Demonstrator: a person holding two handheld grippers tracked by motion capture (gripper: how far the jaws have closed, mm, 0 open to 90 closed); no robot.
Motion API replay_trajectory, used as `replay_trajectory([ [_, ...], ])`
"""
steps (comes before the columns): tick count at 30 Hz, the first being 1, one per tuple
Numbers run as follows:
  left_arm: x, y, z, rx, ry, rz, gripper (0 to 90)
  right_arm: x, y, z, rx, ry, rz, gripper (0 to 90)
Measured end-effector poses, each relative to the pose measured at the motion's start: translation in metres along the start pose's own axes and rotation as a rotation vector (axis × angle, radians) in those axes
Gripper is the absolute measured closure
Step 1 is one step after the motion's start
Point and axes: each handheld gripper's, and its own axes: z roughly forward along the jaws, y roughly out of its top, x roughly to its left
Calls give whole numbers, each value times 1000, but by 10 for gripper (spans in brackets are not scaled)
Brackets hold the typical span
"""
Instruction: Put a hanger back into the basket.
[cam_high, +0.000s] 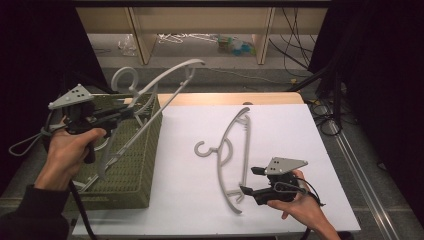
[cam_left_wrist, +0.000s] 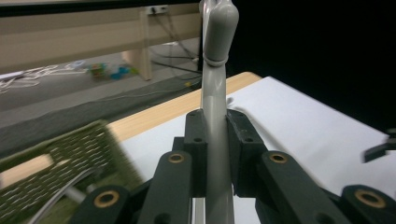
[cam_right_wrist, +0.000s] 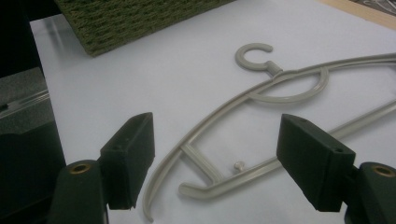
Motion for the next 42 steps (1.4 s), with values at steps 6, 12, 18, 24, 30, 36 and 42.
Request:
replay_trajectory([
  [6,34,-20,-3,23,79,-48,791,-2,-1,1,6,-4,10,286],
  [12,55,-36,-9,26,123,-66,791,-2,-2,0,1,-6,13,277],
  [18,69,-47,-17,30,149,-64,791,-3,-2,1,1,-7,20,273],
  [24,83,-59,-22,51,166,-47,791,-3,-2,2,5,-1,20,274],
  [30,93,-67,-27,77,164,-14,791,-3,-3,4,18,2,24,274],
  [36,99,-76,-29,88,185,-7,791,-3,-4,4,21,2,23,274],
  [42,101,-83,-30,119,188,14,791,-4,-4,3,18,4,25,274],
])
